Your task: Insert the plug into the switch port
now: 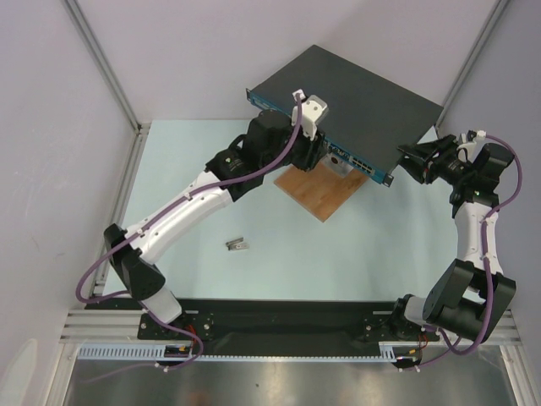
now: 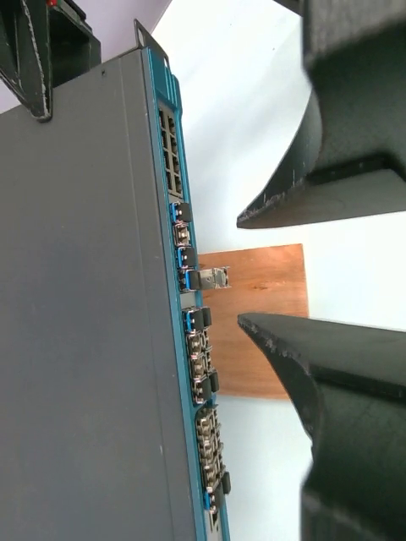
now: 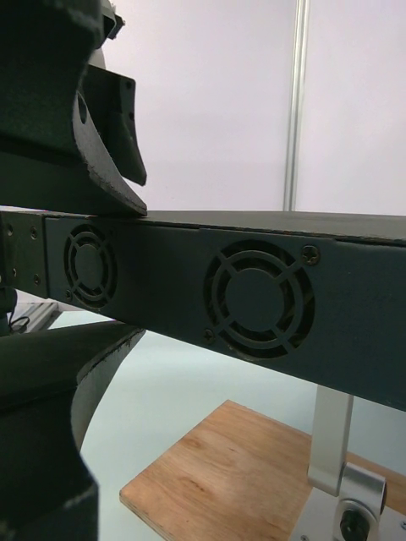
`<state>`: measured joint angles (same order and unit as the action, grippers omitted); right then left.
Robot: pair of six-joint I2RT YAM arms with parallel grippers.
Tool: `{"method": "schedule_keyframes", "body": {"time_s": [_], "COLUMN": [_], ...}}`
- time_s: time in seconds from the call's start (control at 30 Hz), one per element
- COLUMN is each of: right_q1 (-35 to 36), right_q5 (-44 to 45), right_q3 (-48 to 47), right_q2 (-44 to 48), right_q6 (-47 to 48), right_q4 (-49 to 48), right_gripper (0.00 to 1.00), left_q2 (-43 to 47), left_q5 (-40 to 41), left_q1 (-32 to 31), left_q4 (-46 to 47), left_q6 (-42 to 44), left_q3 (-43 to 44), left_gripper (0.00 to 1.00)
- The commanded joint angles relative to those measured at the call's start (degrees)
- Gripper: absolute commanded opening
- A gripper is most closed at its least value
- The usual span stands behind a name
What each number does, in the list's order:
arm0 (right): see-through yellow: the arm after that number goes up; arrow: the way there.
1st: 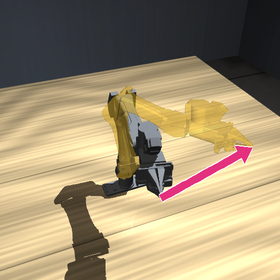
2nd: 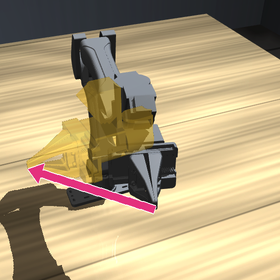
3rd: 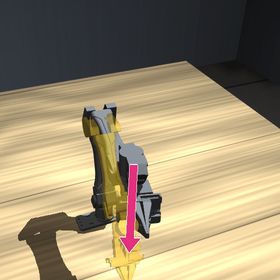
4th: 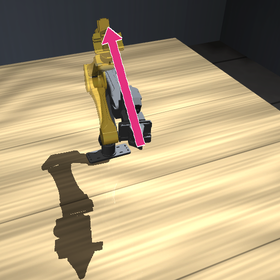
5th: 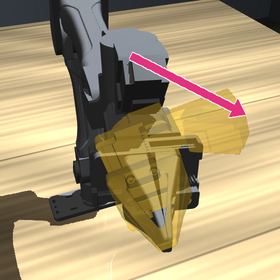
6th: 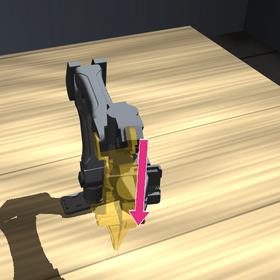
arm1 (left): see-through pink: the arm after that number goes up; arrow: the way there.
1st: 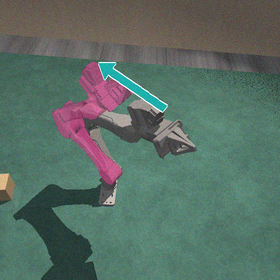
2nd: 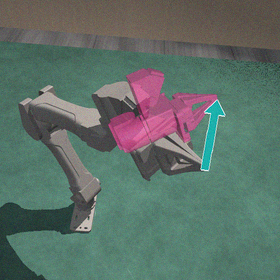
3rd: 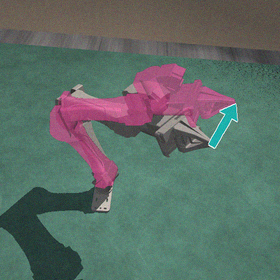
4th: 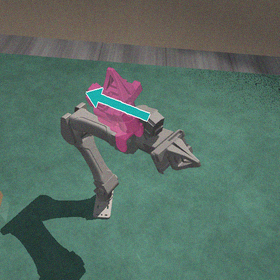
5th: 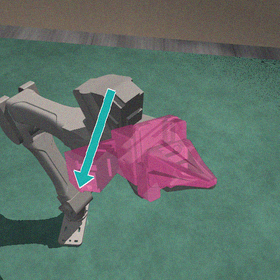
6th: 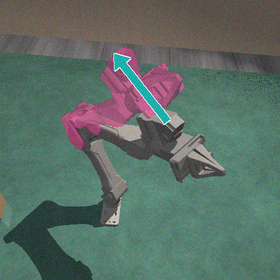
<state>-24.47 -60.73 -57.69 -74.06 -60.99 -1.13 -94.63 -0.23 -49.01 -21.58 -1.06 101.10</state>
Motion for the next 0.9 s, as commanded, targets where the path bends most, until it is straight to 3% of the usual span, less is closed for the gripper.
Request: {"method": "schedule_keyframes", "body": {"time_s": [0.0, 0.2, 0.87], "right_q1": [1.3, 1.3, 1.3], "right_q5": [3.7, 3.5, 3.3], "right_q3": [-1.1, -1.5, -1.2], "right_q2": [-1.4, -1.9, -2.6], "right_q6": [3.8, 3.8, 3.9], "right_q4": [-0.4, 0.0, -0.1], "right_gripper": [0.0, 0.0, 0.0], "left_q2": [0.6, -3.4, -10.5], "left_q5": [-0.1, -0.6, 3.7], "left_q1": [0.1, 0.0, 0.1], "left_q4": [-1.3, -5.3, -0.7], "left_q6": [2.6, 3.0, 3.0], "left_q3": [-0.7, 3.1, 8.3], "left_gripper": [0.45, 0.23, 0.18]}}
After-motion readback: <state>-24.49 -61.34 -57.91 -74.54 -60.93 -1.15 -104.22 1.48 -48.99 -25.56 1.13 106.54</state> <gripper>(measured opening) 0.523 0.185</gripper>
